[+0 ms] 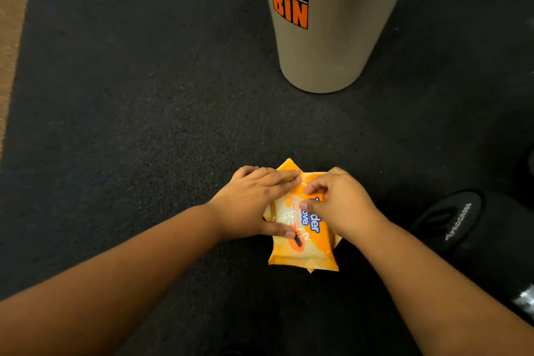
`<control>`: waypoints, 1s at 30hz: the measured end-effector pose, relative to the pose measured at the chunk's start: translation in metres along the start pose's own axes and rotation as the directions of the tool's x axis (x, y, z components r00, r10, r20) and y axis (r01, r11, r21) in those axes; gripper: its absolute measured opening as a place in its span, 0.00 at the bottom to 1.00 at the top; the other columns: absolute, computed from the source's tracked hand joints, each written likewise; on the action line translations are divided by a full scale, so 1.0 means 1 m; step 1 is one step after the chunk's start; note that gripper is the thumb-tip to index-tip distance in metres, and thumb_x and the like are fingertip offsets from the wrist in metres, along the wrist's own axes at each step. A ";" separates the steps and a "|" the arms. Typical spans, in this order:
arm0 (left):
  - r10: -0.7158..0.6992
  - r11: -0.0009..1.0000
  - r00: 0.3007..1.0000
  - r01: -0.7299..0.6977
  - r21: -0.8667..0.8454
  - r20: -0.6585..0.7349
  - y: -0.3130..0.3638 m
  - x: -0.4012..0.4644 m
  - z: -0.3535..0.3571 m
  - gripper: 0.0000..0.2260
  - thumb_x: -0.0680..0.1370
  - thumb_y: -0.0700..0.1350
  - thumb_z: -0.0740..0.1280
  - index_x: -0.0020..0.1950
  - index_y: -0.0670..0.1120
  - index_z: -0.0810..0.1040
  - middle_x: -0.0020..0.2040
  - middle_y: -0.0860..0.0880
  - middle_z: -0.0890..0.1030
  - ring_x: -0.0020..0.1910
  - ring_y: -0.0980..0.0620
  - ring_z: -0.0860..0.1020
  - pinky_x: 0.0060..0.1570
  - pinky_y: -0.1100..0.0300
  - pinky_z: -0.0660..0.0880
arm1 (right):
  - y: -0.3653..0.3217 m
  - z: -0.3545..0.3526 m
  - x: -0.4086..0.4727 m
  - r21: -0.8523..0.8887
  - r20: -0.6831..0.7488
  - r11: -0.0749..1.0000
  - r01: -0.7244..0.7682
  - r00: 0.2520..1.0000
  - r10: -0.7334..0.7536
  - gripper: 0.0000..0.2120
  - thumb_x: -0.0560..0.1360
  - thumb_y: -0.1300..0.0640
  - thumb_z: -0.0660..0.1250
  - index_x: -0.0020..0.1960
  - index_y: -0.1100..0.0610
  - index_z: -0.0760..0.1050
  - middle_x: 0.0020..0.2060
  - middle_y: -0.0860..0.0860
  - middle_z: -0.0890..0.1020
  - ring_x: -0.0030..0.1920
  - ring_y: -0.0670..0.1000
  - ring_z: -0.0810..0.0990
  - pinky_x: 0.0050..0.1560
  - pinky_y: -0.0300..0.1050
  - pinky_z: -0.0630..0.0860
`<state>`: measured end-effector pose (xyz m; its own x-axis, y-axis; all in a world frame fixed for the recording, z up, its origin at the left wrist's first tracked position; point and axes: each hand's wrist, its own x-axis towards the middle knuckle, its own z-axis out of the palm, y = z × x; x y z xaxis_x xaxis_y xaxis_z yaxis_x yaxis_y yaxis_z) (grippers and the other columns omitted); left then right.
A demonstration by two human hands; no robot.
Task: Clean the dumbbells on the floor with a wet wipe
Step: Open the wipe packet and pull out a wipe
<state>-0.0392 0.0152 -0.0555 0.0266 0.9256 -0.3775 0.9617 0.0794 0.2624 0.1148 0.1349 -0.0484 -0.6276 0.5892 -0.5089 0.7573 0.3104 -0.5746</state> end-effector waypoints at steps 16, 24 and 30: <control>0.006 1.000 0.999 -0.007 0.028 0.035 0.000 0.001 -0.001 0.44 0.69 0.74 0.58 0.79 0.56 0.47 0.78 0.61 0.47 0.75 0.57 0.51 0.72 0.53 0.43 | -0.022 -0.005 0.008 -0.200 0.086 0.972 -0.125 0.986 0.144 0.12 0.70 0.51 0.75 0.51 0.52 0.80 0.50 0.49 0.80 0.53 0.51 0.80 0.54 0.48 0.78; 0.026 0.999 0.999 -0.027 0.037 0.036 0.000 0.001 -0.002 0.44 0.69 0.75 0.56 0.78 0.56 0.47 0.78 0.59 0.48 0.75 0.56 0.52 0.73 0.50 0.45 | -0.035 -0.015 0.008 -0.347 0.206 0.931 0.112 0.978 -0.040 0.05 0.74 0.52 0.71 0.49 0.51 0.79 0.53 0.47 0.76 0.50 0.48 0.77 0.50 0.43 0.74; 0.029 0.999 0.999 -0.030 0.040 0.043 -0.001 0.000 -0.001 0.44 0.69 0.75 0.55 0.78 0.56 0.47 0.78 0.59 0.48 0.75 0.56 0.52 0.73 0.50 0.44 | -0.032 -0.013 0.006 -0.189 0.168 0.981 0.038 0.986 -0.006 0.07 0.73 0.58 0.72 0.51 0.52 0.79 0.45 0.48 0.82 0.50 0.49 0.81 0.55 0.45 0.77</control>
<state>-0.0401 0.0159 -0.0548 0.0659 0.9107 -0.4077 0.9705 0.0364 0.2381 0.0894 0.1385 -0.0250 -0.6536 0.4533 -0.6061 0.7532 0.4685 -0.4618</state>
